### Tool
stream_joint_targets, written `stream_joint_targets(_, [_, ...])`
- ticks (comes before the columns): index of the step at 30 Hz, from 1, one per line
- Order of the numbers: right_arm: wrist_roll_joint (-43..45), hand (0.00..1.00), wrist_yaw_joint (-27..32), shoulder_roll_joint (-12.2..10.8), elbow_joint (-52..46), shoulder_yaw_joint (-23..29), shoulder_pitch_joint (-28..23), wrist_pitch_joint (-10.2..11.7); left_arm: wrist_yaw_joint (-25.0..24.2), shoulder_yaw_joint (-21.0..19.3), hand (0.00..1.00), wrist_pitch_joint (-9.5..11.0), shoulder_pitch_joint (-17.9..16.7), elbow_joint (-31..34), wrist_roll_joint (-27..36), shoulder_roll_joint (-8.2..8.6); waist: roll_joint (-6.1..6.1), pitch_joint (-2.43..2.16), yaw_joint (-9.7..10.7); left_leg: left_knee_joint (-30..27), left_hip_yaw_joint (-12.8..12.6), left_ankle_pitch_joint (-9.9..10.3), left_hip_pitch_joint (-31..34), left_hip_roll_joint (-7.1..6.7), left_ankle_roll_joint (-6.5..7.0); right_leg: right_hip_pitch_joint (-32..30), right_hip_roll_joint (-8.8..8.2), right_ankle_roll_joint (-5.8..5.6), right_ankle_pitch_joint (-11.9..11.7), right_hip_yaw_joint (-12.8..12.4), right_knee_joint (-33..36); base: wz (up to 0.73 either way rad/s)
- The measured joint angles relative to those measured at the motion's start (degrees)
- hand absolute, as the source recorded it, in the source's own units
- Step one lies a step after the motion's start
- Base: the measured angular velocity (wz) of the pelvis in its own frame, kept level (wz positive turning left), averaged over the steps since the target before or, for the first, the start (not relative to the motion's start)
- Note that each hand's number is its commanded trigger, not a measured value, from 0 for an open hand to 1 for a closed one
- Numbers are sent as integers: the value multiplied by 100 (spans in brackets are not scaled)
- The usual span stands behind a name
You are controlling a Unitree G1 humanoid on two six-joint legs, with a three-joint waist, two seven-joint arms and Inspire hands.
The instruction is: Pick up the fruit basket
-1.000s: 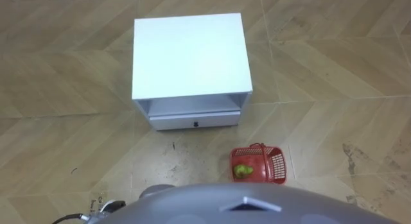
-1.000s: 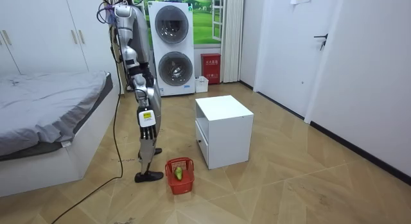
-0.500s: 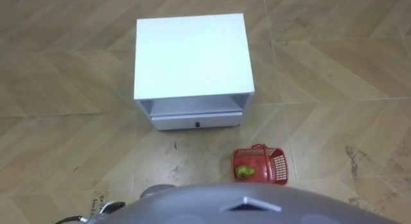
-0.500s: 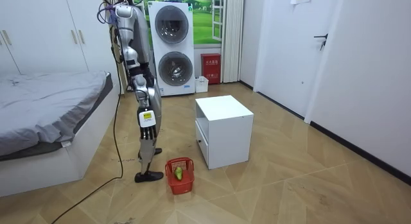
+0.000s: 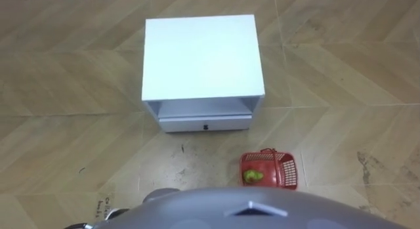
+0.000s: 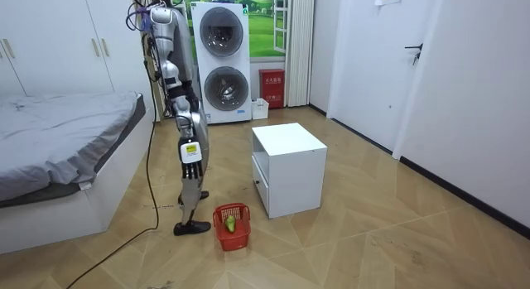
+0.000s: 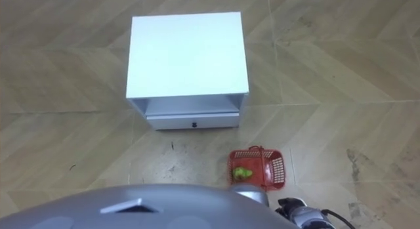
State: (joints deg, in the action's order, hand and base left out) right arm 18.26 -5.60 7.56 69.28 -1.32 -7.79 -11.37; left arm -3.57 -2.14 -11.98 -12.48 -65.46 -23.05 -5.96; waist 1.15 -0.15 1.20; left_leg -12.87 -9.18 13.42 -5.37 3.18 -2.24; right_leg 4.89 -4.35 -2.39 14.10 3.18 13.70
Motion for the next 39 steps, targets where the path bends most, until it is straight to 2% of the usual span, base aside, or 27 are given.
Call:
stream_joint_targets(2, [-15, 0, 120, 14, -27, 51, 23, 19, -52, -10, 0, 42, 139, 5, 30, -1, 2, 4, 1, -278, -11, 104, 217, -85, 112, -202, -124, -88, 71, -7, 259, 4])
stream_joint_targets(5, [-32, 0, 194, 56, -37, 72, 152, 84, -66, -24, 0, 133, 275, -37, 91, -63, 0, 62, 5, -757, -30, 210, 652, -188, 290, -574, -260, -165, 19, -32, 577, -3])
stream_joint_targets(6, [-49, 0, 196, 84, -51, 74, 173, 105, -69, -49, 0, 163, 307, -52, 105, -76, -7, 62, 7, -845, -35, 244, 765, -205, 351, -659, -274, -201, -14, -81, 606, -15])
stream_joint_targets(8, [-39, 0, 215, 165, -97, 94, 320, 131, -71, -236, 0, 325, 343, -104, 99, -116, -64, 13, 2, -881, -159, 303, 1107, -241, 448, -953, -334, -324, -118, -143, 587, -15])
stream_joint_targets(9, [-39, 0, 244, 190, -210, 164, 399, 130, -74, -413, 0, 391, 431, -119, 97, -160, -106, 43, 10, -1033, -268, 323, 1415, -190, 584, -1274, -454, -325, -53, 65, 1008, 18])
stream_joint_targets(10, [-138, 0, 267, 186, -261, 328, 390, 128, -63, -572, 0, 468, 430, -116, 97, -229, -17, 55, 23, -1238, -443, 372, 1593, -228, 685, -1595, -653, -169, 155, 327, 2252, 37])
stream_joint_targets(11, [-205, 0, 293, 186, -268, 399, 392, 125, -60, -616, 0, 483, 428, -112, 100, -280, 55, 60, 18, -1305, -469, 398, 1639, -284, 729, -1651, -730, -148, 213, 341, 2854, 55])
stream_joint_targets(12, [-357, 0, 384, 196, -345, 511, 443, 129, -52, -622, 0, 497, 424, -72, 115, -388, 162, 37, -57, -1517, -505, 457, 1848, -378, 826, -1709, -792, -115, 217, 287, 3900, 29])
stream_joint_targets(13, [-567, 0, 541, 224, -409, 553, 643, 169, -37, -606, 0, 494, 476, -52, 119, -465, 262, 5, -178, -1742, -600, 505, 2124, -403, 898, -1697, -761, -112, 188, 232, 4499, 0])
stream_joint_targets(14, [-940, 0, 686, 262, -475, 541, 902, 297, -7, -602, 0, 493, 490, -52, 226, -515, 324, -21, -308, -1947, -661, 524, 2423, -396, 932, -1584, -731, -101, 79, 206, 4671, -25])
stream_joint_targets(15, [-1144, 0, 747, 277, -502, 533, 1030, 386, 25, -604, 0, 494, 525, -52, 318, -524, 360, -29, -322, -2069, -658, 524, 2590, -383, 945, -1475, -721, -95, 40, 209, 4605, -14])
stream_joint_targets(16, [-1474, 0, 837, 293, -499, 540, 1342, 549, 92, -604, 0, 496, 558, -55, 457, -531, 341, 1, -323, -2332, -649, 531, 2944, -346, 975, -1215, -712, -112, 28, 223, 4324, 5])
stream_joint_targets(19, [-1941, 0, 1000, 276, -551, 537, 2054, 740, 305, -431, 0, 507, 887, -100, 794, -598, 351, 9, -317, -3063, -632, 520, 4022, -250, 1031, -829, -768, -229, 97, 225, 3473, 11])
stream_joint_targets(20, [-2032, 0, 1109, 307, -545, 540, 2264, 775, 420, -411, 0, 531, 1047, -120, 814, -602, 329, 30, -328, -3490, -610, 547, 4475, -178, 1067, -787, -769, -399, 626, 238, 3236, 20])
stream_joint_targets(21, [-2052, 0, 1170, 317, -542, 541, 2349, 788, 488, -372, 0, 559, 1111, -129, 881, -610, 324, 56, -316, -3690, -574, 555, 4668, -165, 1063, -815, -758, -432, 946, 279, 3222, 17])
stream_joint_targets(22, [-2046, 0, 1276, 328, -578, 538, 2437, 810, 604, -308, 0, 622, 1208, -148, 990, -622, 338, 68, -335, -3999, -531, 563, 4994, -157, 1050, -974, -771, -363, 1451, 318, 3375, 9])
stream_joint_targets(23, [-2089, 0, 1375, 341, -628, 537, 2472, 803, 696, -165, 0, 669, 1228, -166, 1225, -631, 312, 88, -378, -4323, -423, 588, 5298, -147, 1024, -1262, -788, -337, 1759, 348, 3825, 0])
stream_joint_targets(24, [-2124, 0, 1430, 344, -680, 536, 2470, 796, 721, -87, 0, 706, 1232, -211, 1361, -640, 313, 98, -396, -4494, -369, 632, 5429, -148, 1018, -1414, -813, -323, 1872, 339, 4119, -17])
stream_joint_targets(25, [-2188, 0, 1518, 365, -729, 535, 2474, 786, 747, 48, 0, 755, 1271, -358, 1588, -663, 321, 112, -447, -4830, -244, 762, 5668, -175, 983, -1715, -897, -340, 2048, 331, 4753, -18])
stream_joint_targets(27, [-2333, 0, 1628, 402, -759, 543, 2470, 788, 801, 150, 0, 767, 1297, -663, 1850, -690, 357, 138, -424, -5442, -235, 1037, 5924, -195, 1002, -2046, -1078, -339, 2157, 291, 5820, 2])
stream_joint_targets(29, [-2336, 0, 1787, 511, -1035, 555, 2468, 802, 849, 360, 0, 852, 1264, -780, 1925, -698, 381, 148, -331, -6337, -294, 1445, 6329, -233, 1129, -2490, -1299, -336, 2160, 145, 7189, 23])
stream_joint_targets(30, [-2332, 0, 1834, 522, -1162, 562, 2468, 820, 864, 416, 0, 879, 1267, -814, 1963, -714, 402, 160, -319, -6520, -322, 1521, 6428, -272, 1154, -2598, -1360, -336, 2160, 94, 7494, 29])
stream_joint_targets(32, [-2350, 0, 1998, 590, -1528, 620, 2474, 1034, 964, 550, 0, 992, 1399, -993, 2134, -780, 484, 202, -291, -7307, -458, 1800, 6810, -328, 1333, -2912, -1485, -337, 2162, -176, 8609, 33])
stream_joint_targets(33, [-2359, 0, 2005, 612, -1569, 621, 2474, 1084, 981, 585, 0, 1011, 1399, -997, 2135, -797, 483, 203, -288, -7493, -468, 1872, 6890, -354, 1360, -2934, -1511, -336, 2162, -205, 8828, 40])
stream_joint_targets(36, [-2359, 0, 2051, 646, -1662, 645, 2482, 1269, 1186, 782, 0, 1217, 1418, -1006, 2133, -846, 506, 207, -133, -8160, -524, 2108, 7176, -569, 1467, -2923, -1651, -326, 2171, -281, 9623, 42])
stream_joint_targets(38, [-2348, 0, 2055, 638, -1662, 644, 2463, 1277, 1249, 811, 0, 1260, 1435, -993, 2133, -833, 528, 216, 15, -8426, -585, 2189, 7294, -709, 1531, -2874, -1681, -328, 2173, -346, 9977, 42])
stream_joint_targets(39, [-2349, 0, 2055, 635, -1663, 644, 2453, 1276, 1283, 811, 0, 1260, 1414, -992, 2133, -832, 535, 220, 41, -8488, -600, 2210, 7310, -709, 1551, -2868, -1680, -328, 2173, -364, 10052, 19])
